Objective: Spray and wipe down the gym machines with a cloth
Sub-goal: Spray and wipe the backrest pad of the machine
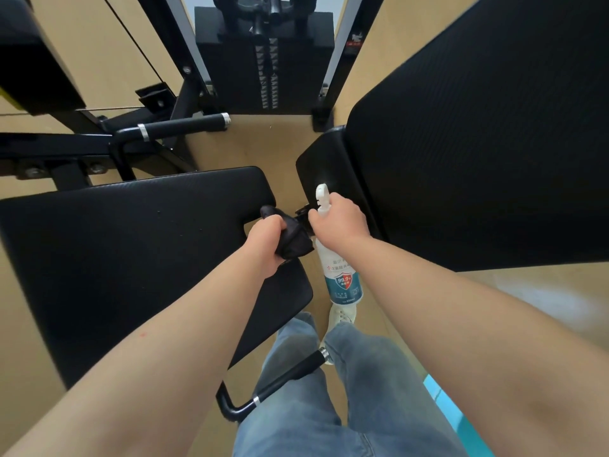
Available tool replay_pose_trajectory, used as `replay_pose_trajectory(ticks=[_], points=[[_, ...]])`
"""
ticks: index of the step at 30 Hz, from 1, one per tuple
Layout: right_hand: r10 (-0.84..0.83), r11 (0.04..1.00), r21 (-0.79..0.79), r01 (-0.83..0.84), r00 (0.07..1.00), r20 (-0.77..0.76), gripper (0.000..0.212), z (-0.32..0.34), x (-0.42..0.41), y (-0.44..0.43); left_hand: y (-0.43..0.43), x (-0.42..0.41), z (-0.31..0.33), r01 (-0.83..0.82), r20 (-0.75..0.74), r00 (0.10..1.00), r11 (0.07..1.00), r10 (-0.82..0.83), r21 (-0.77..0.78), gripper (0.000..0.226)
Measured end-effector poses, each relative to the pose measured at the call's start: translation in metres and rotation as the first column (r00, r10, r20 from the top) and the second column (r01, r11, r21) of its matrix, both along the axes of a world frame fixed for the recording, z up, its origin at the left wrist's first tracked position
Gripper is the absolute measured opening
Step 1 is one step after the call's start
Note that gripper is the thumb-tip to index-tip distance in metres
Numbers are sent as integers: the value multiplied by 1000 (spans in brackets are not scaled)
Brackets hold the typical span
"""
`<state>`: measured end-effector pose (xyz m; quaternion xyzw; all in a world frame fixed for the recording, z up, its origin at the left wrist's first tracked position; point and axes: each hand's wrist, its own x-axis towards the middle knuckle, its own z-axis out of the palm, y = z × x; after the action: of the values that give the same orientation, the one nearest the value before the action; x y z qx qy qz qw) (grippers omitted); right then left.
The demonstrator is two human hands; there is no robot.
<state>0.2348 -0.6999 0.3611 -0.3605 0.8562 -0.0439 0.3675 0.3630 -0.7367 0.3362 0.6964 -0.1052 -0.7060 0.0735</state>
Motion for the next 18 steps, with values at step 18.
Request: replay_pose_trajectory(ticks=[18], points=[[-295, 954, 16, 298, 936, 190, 22, 23, -4, 73, 11, -22, 22, 17, 51, 999, 1000, -17, 2, 34]])
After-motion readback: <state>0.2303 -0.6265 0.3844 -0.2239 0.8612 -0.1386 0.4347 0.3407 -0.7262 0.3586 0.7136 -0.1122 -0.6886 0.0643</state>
